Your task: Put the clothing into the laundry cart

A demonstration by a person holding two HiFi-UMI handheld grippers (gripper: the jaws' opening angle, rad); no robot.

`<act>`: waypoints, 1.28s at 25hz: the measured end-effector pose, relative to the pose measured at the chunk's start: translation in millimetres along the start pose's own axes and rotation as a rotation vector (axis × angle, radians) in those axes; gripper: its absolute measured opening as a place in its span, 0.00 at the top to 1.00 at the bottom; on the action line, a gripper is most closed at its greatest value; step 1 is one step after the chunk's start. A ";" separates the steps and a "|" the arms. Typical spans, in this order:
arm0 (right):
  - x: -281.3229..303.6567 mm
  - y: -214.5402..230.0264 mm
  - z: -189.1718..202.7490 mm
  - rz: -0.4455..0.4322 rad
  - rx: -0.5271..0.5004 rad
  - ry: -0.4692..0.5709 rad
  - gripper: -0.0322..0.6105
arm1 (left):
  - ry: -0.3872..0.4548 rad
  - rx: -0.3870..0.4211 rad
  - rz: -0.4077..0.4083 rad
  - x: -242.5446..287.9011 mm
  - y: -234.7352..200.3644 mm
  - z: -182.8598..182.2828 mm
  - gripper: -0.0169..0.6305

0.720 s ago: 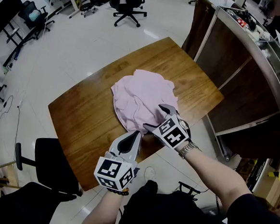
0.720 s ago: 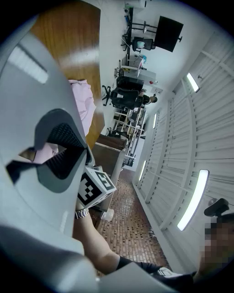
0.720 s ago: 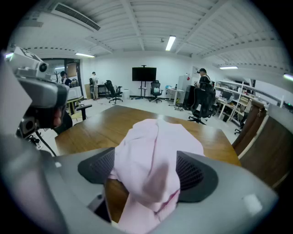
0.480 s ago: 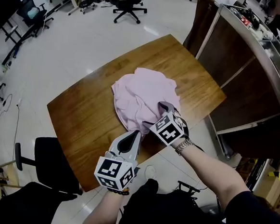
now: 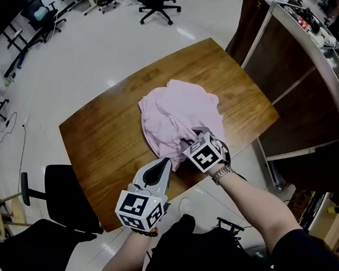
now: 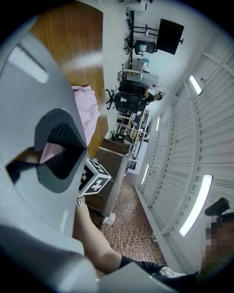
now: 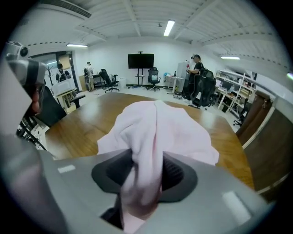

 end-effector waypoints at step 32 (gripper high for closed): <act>-334.9 -27.7 -83.6 0.413 0.043 0.354 0.88 | 0.078 0.080 0.277 -53.9 114.6 -96.9 0.97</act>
Point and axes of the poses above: the fingertips, and each gripper's own axes: x forward along the fingers, y to its right, z out of its underside, the point moved 10 cm from there along -x, backward along the fingers, and after that the axes turned 4 degrees about -x, right-handed, at the moved point
